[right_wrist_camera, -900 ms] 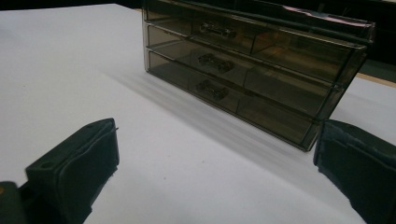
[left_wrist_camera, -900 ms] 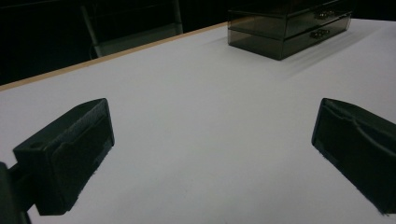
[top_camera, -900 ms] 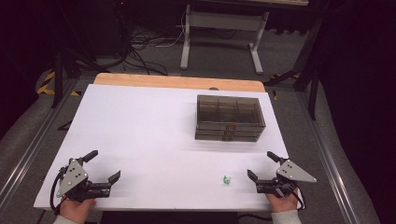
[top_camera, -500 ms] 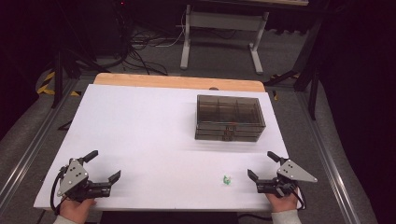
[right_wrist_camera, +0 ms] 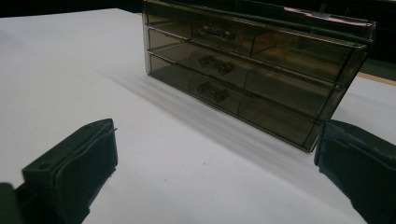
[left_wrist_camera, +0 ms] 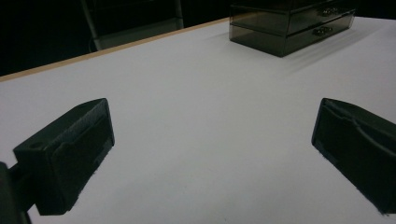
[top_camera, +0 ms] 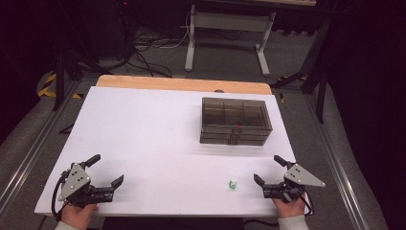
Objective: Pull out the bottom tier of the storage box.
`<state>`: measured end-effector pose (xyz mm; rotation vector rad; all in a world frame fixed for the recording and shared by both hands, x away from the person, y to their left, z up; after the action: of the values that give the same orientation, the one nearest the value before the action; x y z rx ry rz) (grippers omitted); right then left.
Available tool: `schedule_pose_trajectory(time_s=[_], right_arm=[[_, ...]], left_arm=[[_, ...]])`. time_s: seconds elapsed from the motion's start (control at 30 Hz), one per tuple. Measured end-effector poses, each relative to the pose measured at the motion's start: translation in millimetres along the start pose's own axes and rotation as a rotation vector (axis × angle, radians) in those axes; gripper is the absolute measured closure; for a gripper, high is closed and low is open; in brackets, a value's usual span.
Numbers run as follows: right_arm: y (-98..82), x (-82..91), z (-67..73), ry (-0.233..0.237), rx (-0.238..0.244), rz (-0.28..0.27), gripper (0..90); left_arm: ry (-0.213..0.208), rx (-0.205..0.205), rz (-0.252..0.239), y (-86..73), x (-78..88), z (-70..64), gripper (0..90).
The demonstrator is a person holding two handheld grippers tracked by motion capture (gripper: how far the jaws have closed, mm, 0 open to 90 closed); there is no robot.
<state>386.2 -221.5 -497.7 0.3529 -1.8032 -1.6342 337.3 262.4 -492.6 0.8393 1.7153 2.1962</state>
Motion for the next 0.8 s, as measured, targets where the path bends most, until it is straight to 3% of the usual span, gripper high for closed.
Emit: schedule_pose_trajectory(time_s=[0.47,0.8], right_arm=[[4.3,-3.3,1.8,0.006,-0.011,0.005,0.0],[18.7,-12.9,13.8,0.038,-0.002,0.002,0.0]], left_arm=[[-0.001,-0.006,0.004,-0.2,-0.8,-0.9,0.3],[-0.001,-0.012,0.009,-0.5,-1.5,-1.7,0.2]])
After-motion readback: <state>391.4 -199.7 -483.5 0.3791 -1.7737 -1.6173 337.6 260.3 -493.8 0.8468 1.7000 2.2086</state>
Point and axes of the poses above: each handheld gripper's, and its own axes: x roughly backward along the jaws, y roughly out of its top, z roughly to its left, the point moved 9 cm from there along -x, roughly forward along the jaws, and after that the axes turned 5 degrees about -x, right-handed, at the moved point
